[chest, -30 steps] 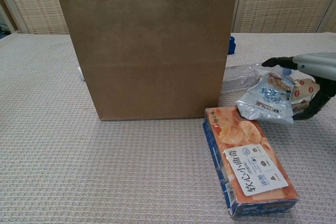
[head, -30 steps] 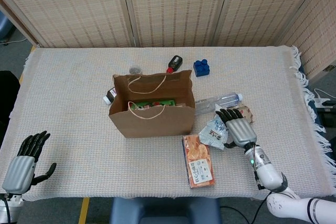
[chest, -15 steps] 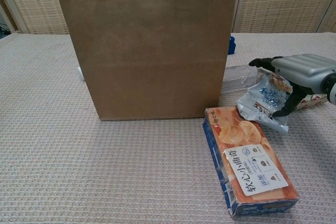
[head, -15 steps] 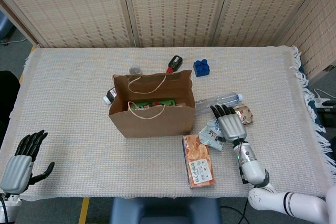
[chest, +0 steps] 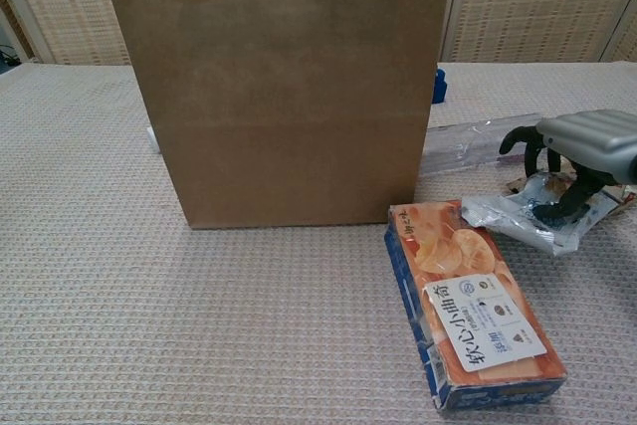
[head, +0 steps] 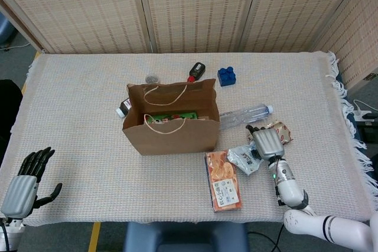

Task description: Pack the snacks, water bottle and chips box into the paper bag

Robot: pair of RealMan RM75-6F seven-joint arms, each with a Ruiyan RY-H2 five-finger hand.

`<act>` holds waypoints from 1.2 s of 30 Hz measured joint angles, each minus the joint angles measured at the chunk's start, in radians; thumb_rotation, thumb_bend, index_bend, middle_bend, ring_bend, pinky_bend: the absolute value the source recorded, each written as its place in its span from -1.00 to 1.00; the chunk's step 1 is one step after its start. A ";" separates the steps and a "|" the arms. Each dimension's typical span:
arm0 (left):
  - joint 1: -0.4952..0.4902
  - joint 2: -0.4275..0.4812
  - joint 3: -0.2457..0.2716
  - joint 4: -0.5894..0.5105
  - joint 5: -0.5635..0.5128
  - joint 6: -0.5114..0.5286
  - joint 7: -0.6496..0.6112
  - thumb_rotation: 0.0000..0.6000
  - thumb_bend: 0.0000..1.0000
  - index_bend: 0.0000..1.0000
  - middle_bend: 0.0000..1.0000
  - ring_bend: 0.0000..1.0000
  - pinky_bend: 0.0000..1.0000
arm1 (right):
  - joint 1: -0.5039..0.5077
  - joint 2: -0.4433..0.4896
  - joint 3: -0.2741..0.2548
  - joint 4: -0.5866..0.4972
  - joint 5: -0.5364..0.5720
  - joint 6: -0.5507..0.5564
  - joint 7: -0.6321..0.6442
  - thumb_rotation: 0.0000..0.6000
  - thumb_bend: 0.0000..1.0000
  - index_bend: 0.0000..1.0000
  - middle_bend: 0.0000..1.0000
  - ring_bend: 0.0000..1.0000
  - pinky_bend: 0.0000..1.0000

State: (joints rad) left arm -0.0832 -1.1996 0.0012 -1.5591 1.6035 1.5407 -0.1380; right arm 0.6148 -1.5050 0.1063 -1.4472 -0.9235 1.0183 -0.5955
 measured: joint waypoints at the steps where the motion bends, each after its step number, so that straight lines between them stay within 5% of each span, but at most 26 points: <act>1: 0.000 0.000 0.000 0.000 0.000 -0.001 0.000 1.00 -0.30 -1.00 -1.00 -1.00 -0.96 | 0.002 0.002 0.000 -0.002 0.008 -0.003 -0.005 1.00 -0.77 -0.76 -0.22 -0.54 -0.28; 5: 0.000 0.000 -0.001 0.001 -0.004 -0.002 -0.001 1.00 -0.30 -1.00 -1.00 -1.00 -0.96 | 0.009 -0.002 -0.004 0.001 0.020 -0.007 -0.030 1.00 -0.70 -0.42 -0.16 -0.18 0.10; 8: 0.000 0.002 -0.003 0.001 -0.006 0.000 -0.008 1.00 -0.30 -1.00 -1.00 -1.00 -0.96 | 0.008 -0.012 -0.007 0.014 -0.001 -0.002 -0.016 1.00 -0.42 -0.01 0.13 0.20 0.48; 13: 0.000 0.003 -0.004 0.003 -0.007 0.000 -0.012 1.00 -0.30 -1.00 -1.00 -1.00 -0.96 | -0.001 -0.019 -0.010 0.032 -0.065 0.018 0.035 1.00 -0.10 0.32 0.37 0.47 0.74; 36: 0.002 0.001 -0.002 -0.003 -0.002 0.003 0.005 1.00 -0.30 -1.00 -1.00 -1.00 -0.96 | -0.084 0.203 0.080 -0.140 -0.198 0.109 0.356 1.00 0.05 0.44 0.43 0.54 0.83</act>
State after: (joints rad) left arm -0.0816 -1.1986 -0.0011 -1.5622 1.6017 1.5442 -0.1329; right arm 0.5305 -1.3024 0.1858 -1.5873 -1.1217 1.1269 -0.2397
